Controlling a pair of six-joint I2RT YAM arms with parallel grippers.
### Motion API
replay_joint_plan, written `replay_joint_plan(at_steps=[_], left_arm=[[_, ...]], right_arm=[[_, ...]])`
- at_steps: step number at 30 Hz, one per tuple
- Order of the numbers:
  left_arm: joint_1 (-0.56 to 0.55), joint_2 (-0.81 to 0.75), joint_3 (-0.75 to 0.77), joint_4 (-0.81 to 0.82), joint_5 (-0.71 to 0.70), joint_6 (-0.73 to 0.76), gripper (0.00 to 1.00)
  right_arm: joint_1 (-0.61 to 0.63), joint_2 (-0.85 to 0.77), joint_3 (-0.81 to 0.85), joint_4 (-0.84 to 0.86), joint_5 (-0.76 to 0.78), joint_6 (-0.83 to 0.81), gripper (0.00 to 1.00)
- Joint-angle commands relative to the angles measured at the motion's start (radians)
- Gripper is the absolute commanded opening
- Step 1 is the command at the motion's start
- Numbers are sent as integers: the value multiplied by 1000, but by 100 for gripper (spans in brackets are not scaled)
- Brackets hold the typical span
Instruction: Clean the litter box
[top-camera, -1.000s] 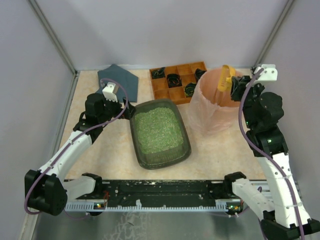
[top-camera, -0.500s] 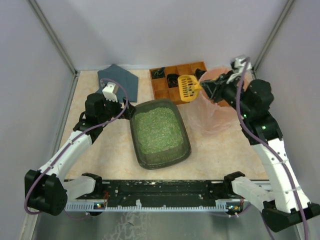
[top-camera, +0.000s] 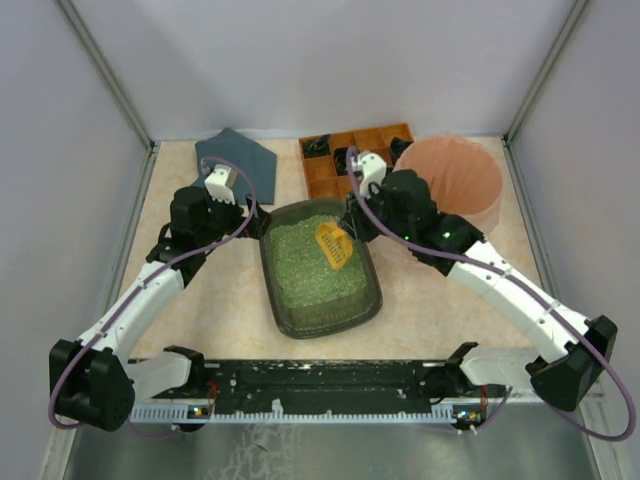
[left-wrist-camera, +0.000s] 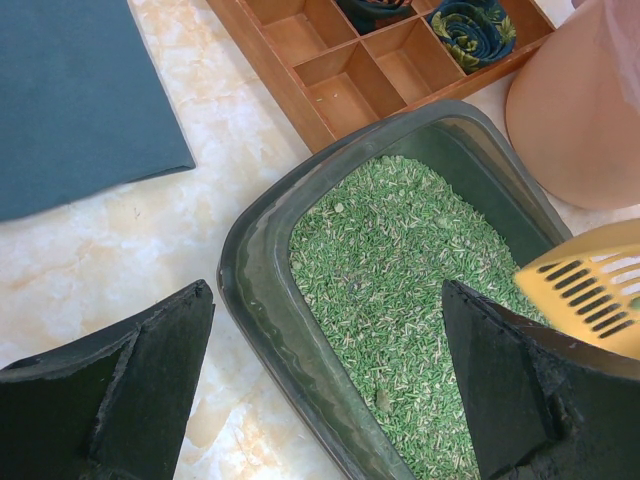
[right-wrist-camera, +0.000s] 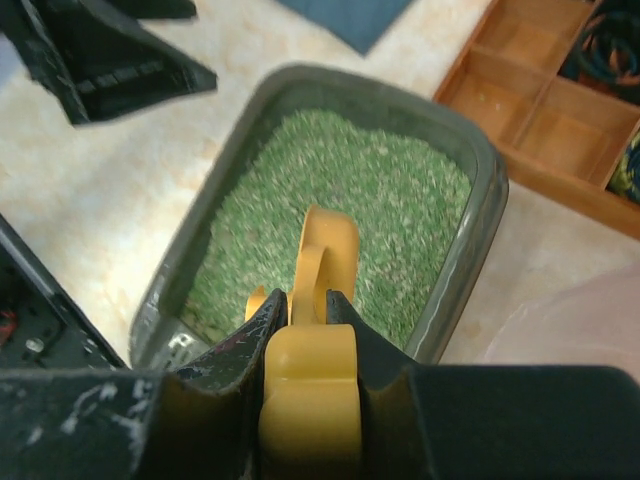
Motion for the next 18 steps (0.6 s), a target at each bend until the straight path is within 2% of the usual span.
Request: replay_joint_plan(at_steps=[1, 12, 18], left_arm=[[4, -15, 22, 15, 13, 12, 100], [5, -18, 22, 12, 7, 13, 100], [4, -18, 23, 13, 8, 12, 100]], right_arm=[[68, 50, -14, 3, 181, -50, 0], [105, 115, -90, 82, 244, -18, 0], [104, 148, -173, 174, 139, 49, 0]])
